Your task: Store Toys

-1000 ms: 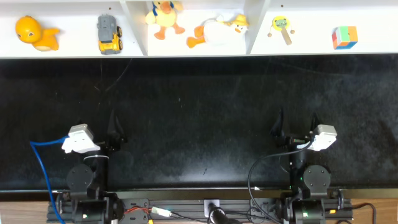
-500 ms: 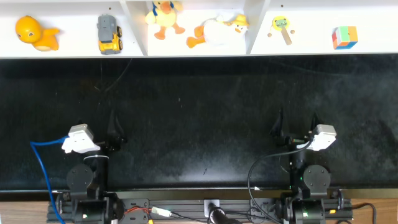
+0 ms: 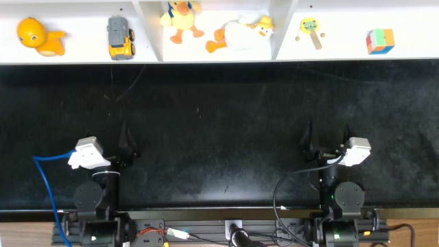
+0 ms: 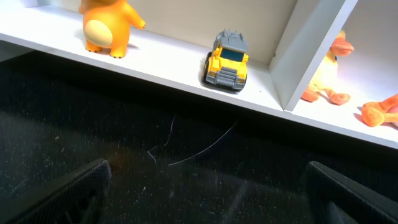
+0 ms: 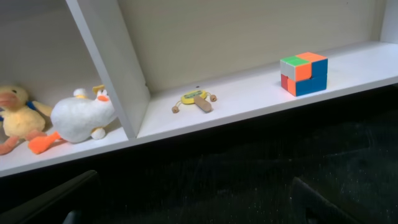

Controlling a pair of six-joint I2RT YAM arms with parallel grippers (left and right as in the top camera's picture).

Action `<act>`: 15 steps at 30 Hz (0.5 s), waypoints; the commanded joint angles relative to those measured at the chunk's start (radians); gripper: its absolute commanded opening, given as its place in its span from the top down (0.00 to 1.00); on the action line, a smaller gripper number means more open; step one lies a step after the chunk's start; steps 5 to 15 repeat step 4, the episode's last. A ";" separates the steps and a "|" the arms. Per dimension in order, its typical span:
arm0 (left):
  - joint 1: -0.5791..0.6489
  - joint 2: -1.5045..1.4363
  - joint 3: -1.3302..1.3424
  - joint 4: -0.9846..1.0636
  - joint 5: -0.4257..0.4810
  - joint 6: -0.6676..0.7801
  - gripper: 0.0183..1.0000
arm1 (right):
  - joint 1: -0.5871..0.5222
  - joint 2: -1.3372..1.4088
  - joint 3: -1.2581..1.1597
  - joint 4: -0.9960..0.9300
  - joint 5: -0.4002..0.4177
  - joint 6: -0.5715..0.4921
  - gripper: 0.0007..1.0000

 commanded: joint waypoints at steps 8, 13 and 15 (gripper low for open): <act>-0.006 -0.012 -0.002 -0.002 0.009 0.023 0.00 | 0.006 0.001 -0.014 0.003 -0.004 -0.004 0.00; -0.006 -0.012 -0.002 -0.002 0.009 0.023 0.00 | 0.006 0.001 -0.014 0.003 -0.004 -0.004 0.00; -0.006 -0.012 -0.002 -0.002 0.009 0.023 0.00 | 0.006 0.001 -0.014 0.003 -0.004 -0.004 0.00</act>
